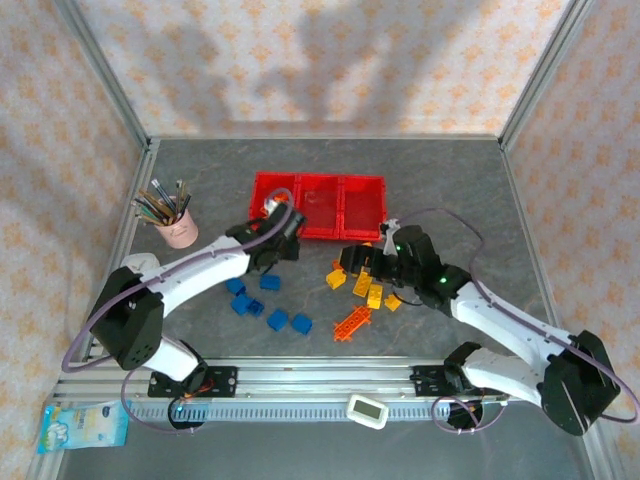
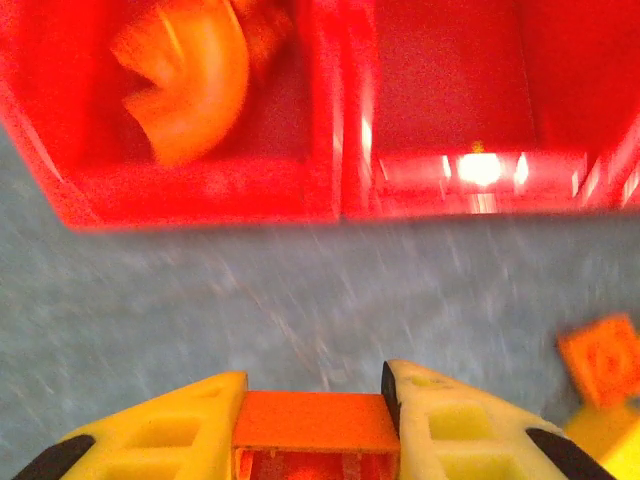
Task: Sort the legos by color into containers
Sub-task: Place the lego in the container, then pick up the lego from the middle-left of the table.
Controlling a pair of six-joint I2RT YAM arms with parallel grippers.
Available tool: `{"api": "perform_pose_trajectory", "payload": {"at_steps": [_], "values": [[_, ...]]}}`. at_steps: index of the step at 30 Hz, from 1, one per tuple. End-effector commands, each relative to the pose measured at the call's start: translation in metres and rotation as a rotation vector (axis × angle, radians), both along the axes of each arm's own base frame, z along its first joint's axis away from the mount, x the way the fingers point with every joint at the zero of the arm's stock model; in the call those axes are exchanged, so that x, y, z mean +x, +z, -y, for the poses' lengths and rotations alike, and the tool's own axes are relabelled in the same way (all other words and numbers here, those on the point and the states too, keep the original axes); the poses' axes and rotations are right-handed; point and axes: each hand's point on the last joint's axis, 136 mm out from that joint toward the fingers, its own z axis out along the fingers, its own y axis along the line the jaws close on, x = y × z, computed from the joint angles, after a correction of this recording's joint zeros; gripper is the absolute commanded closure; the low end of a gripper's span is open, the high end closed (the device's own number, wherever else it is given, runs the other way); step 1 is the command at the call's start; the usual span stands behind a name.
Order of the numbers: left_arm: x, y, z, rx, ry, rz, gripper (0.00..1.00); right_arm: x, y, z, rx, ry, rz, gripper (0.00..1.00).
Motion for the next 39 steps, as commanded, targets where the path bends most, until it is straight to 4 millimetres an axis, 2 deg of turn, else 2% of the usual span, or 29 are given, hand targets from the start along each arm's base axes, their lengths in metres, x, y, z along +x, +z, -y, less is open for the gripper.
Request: {"api": "perform_pose_trajectory", "payload": {"at_steps": [1,3,6,9,10,15,16,19,24,25,29,37,39], "values": [[0.045,0.028,-0.022,0.016,0.088,0.101,0.68,0.022,0.026,-0.008,0.047,-0.039,0.069,0.0],[0.069,0.032,-0.031,0.006,0.137,0.127,0.68,0.03,0.025,-0.009,0.037,-0.061,0.072,0.0],[0.099,0.026,-0.046,-0.01,0.198,0.122,0.69,0.039,0.025,-0.01,0.035,-0.085,0.079,0.0],[0.124,0.017,-0.05,-0.016,0.221,0.122,0.69,0.044,0.031,-0.013,0.05,-0.093,0.096,0.0],[0.131,0.014,-0.049,-0.023,0.218,0.121,0.69,0.046,0.026,-0.014,0.042,-0.095,0.087,0.0],[0.155,-0.008,-0.053,-0.02,0.232,0.099,0.68,0.052,0.023,-0.018,0.027,-0.091,0.082,0.0],[0.159,-0.014,-0.055,-0.01,0.236,0.087,0.63,0.053,0.023,-0.019,0.025,-0.088,0.079,0.0],[0.162,-0.015,-0.059,0.008,0.244,0.077,0.51,0.054,0.023,-0.02,0.02,-0.081,0.077,0.0],[0.156,-0.003,-0.057,-0.009,0.223,0.086,0.42,0.055,0.022,-0.019,0.01,-0.083,0.08,0.0],[0.153,-0.004,-0.056,-0.014,0.215,0.075,0.41,0.055,0.022,-0.019,0.007,-0.083,0.079,0.0],[0.133,0.015,-0.049,-0.075,0.174,0.084,0.39,0.053,0.021,-0.017,-0.009,-0.077,0.073,0.0],[0.07,0.023,-0.013,-0.096,0.046,0.059,0.37,0.04,0.012,-0.001,-0.069,-0.077,0.044,0.0],[0.052,0.021,0.003,-0.093,-0.006,0.049,0.37,0.036,0.011,0.006,-0.085,-0.089,0.04,0.0]]}}
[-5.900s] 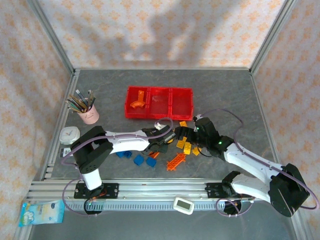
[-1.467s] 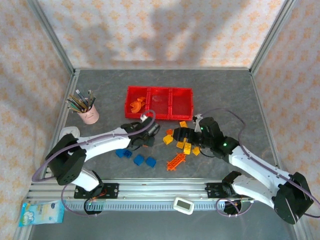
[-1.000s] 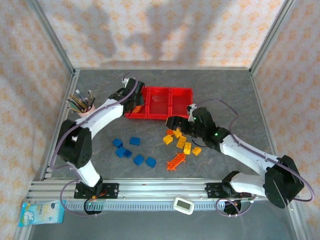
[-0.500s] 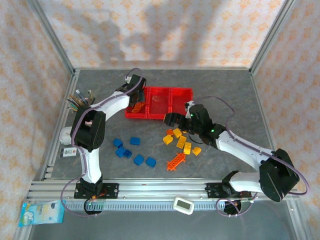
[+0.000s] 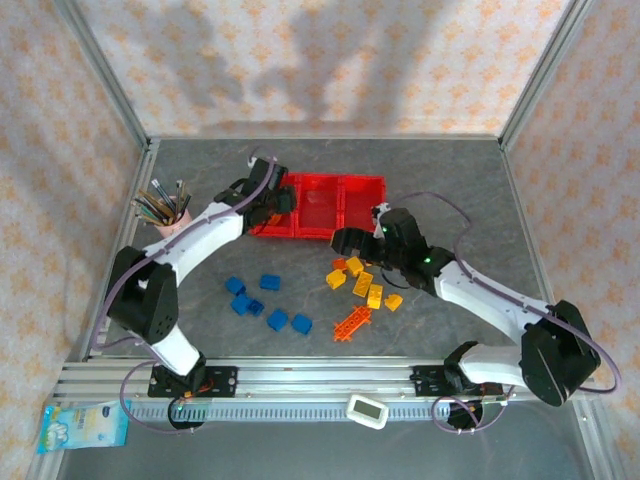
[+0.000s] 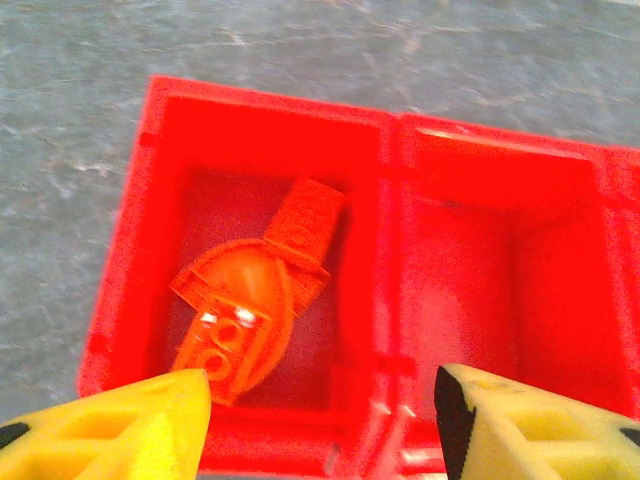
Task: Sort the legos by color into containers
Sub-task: Pick up the lego from the middle-left of the table.
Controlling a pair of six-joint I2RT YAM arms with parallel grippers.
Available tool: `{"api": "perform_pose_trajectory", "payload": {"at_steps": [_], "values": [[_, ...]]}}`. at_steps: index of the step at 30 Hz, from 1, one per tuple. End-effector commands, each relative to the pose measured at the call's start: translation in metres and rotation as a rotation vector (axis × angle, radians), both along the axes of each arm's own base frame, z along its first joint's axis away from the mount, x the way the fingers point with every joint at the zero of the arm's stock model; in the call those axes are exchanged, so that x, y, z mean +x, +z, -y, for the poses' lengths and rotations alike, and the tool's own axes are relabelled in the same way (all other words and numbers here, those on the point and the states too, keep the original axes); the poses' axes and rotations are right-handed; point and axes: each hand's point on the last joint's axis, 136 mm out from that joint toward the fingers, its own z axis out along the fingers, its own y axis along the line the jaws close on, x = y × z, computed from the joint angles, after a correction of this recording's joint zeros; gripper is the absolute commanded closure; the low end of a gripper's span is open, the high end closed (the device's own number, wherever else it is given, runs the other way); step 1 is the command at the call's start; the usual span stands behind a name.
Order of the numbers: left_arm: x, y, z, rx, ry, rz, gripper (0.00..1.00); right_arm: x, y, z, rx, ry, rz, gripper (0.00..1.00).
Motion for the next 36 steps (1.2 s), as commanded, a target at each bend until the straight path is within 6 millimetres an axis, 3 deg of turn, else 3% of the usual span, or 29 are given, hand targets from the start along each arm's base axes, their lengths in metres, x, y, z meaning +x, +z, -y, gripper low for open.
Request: {"api": "perform_pose_trajectory", "payload": {"at_steps": [1,8,14,21,26,36], "values": [[-0.035,-0.015,0.024,0.019,-0.095,-0.061,0.36,-0.005,0.011,0.017,-0.032,-0.028,0.033,0.0],[-0.076,-0.034,0.069,0.011,-0.185,-0.13,0.32,-0.021,-0.007,0.043,-0.055,-0.08,-0.032,0.0],[-0.103,-0.062,0.101,0.051,-0.264,-0.203,0.29,-0.035,-0.014,0.058,-0.061,-0.115,-0.054,0.0],[-0.166,-0.076,0.135,0.04,-0.384,-0.262,0.28,-0.058,-0.025,0.083,-0.092,-0.186,-0.122,0.0],[-0.207,-0.087,0.149,0.059,-0.466,-0.301,0.28,-0.078,-0.031,0.101,-0.086,-0.246,-0.165,0.0],[-0.247,-0.099,0.188,0.032,-0.629,-0.337,0.29,-0.098,-0.036,0.11,-0.008,-0.29,-0.189,0.0]]}}
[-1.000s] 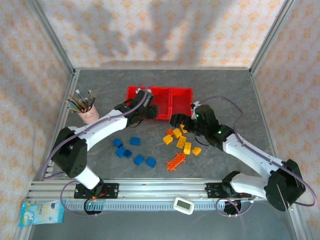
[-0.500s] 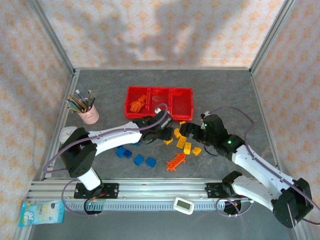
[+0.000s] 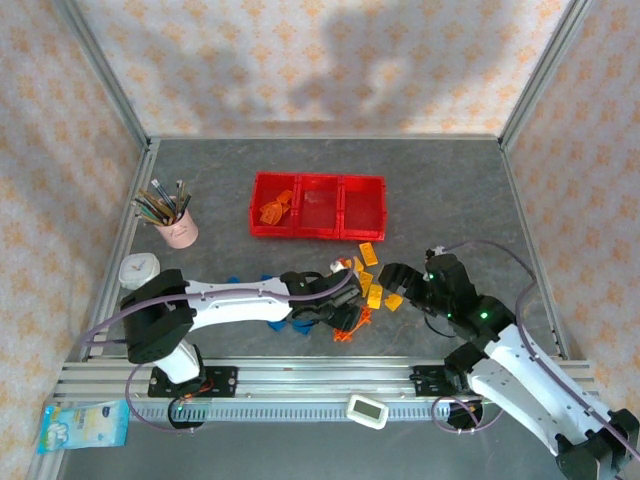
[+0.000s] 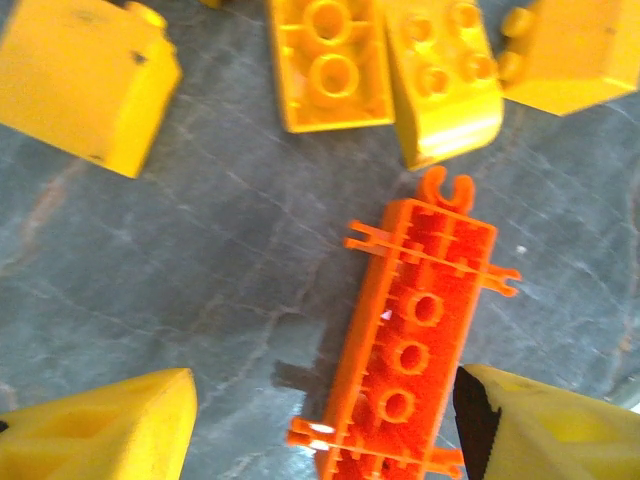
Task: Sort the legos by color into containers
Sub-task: Pick up the lego from the middle-left of the table.
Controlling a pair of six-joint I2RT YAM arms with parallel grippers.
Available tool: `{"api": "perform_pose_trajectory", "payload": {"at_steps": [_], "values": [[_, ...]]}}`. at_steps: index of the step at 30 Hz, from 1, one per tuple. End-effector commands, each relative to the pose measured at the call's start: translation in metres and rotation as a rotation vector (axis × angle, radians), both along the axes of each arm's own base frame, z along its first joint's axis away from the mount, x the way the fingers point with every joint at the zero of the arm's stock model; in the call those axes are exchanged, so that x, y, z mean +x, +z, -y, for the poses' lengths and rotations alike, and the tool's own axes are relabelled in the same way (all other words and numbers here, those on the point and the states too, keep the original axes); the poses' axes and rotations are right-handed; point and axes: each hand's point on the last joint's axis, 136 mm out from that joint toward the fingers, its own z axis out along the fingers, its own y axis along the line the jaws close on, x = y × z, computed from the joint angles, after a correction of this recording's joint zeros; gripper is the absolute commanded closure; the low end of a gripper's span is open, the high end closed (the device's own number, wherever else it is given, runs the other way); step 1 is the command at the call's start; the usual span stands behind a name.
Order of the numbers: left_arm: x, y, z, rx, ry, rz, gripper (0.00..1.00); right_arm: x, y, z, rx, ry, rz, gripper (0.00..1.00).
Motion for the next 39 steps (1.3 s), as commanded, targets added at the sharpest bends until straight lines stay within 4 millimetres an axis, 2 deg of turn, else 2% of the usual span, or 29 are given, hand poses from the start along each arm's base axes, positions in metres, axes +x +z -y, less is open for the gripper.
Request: {"api": "perform_pose_trajectory", "payload": {"at_steps": [1,11,16,26,34,39], "values": [[-0.008,-0.002,0.018,-0.004,-0.061,-0.001,0.29,-0.005,-0.009,0.007,-0.005,-0.038,-0.034,0.0],[-0.005,-0.021,0.033,0.057,-0.118,0.004,0.32,-0.006,-0.009,0.012,-0.026,-0.048,-0.032,0.0],[-0.007,-0.033,0.033,0.083,-0.133,-0.007,0.36,-0.007,-0.011,0.013,-0.026,-0.048,-0.029,0.0],[-0.006,-0.044,0.031,0.107,-0.14,-0.009,0.49,-0.006,-0.011,0.01,-0.017,-0.039,-0.019,0.0],[-0.006,-0.042,0.028,0.104,-0.117,-0.003,0.62,-0.005,-0.007,0.007,-0.007,-0.021,-0.005,0.0],[-0.001,-0.027,0.023,0.074,-0.084,0.028,0.65,-0.001,0.007,0.004,0.005,-0.005,0.034,0.0]]}}
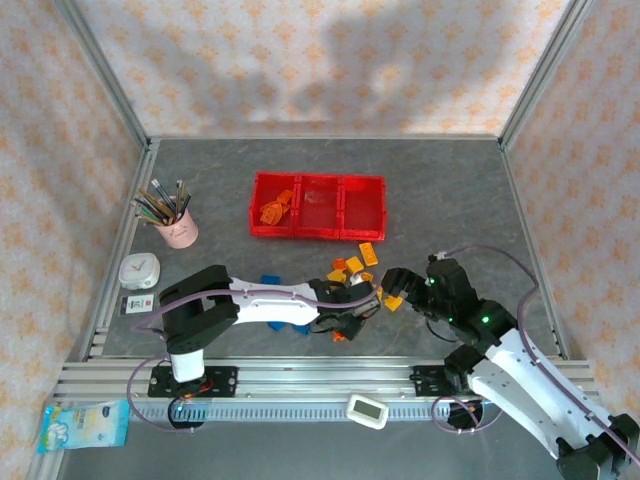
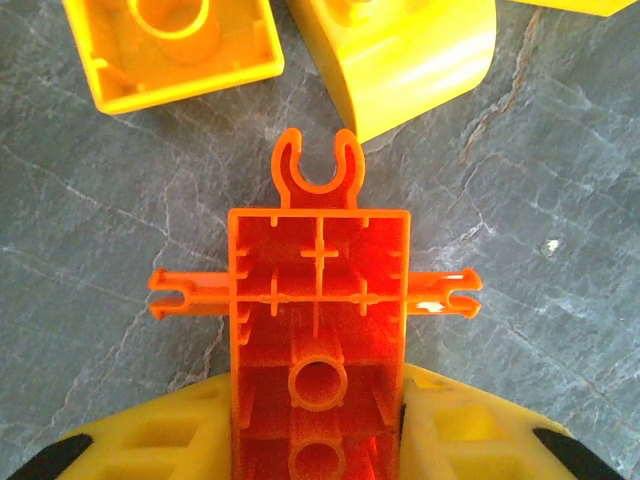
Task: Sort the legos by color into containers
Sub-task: Pick up the lego from the middle-left of the table, then place the lego in the container.
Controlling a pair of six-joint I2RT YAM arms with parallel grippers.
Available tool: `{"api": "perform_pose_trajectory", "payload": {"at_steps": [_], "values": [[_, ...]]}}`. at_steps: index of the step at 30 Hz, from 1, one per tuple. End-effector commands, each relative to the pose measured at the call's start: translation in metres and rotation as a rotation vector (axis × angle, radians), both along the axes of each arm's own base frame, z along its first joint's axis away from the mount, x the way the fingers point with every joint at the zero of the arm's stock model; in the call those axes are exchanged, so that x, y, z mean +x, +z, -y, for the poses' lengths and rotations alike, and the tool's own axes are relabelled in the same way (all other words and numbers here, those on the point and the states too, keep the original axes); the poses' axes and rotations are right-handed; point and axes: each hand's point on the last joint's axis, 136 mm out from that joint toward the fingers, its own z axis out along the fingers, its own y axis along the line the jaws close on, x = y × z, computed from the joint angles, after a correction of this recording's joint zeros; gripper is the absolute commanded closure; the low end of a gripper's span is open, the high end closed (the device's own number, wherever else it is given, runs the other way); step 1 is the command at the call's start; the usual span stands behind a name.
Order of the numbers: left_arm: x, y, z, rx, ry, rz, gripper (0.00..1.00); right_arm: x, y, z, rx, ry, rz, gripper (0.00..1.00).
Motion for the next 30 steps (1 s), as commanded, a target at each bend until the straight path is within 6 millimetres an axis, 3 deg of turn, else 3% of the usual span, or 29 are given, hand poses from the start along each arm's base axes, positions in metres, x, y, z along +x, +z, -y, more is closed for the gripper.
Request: {"api": "perform_pose_trajectory", "payload": {"at_steps": [1,6,10,16,21,26,30], "values": [[0.007,0.021,-0.004,-0.04,0.038,0.051,0.66,0.007,0.02,-0.004,0.017,0.017,0.07,0.0],[0.025,0.046,-0.025,-0.084,0.131,0.091,0.69,0.015,0.043,-0.015,0.038,0.075,0.141,0.0],[0.052,0.077,-0.053,-0.122,0.244,0.148,0.7,0.024,0.063,-0.031,0.067,0.147,0.202,0.0],[0.112,0.135,-0.123,-0.128,0.462,0.308,0.7,0.043,0.081,-0.058,0.101,0.235,0.26,0.0],[0.17,0.171,-0.174,-0.145,0.615,0.419,0.7,0.062,0.092,-0.079,0.143,0.273,0.302,0.0],[0.227,0.174,-0.215,-0.113,0.746,0.449,0.7,0.08,0.09,-0.092,0.127,0.297,0.295,0.0],[0.268,0.161,-0.226,-0.138,0.796,0.437,0.7,0.088,0.083,-0.096,0.114,0.296,0.29,0.0]]}}
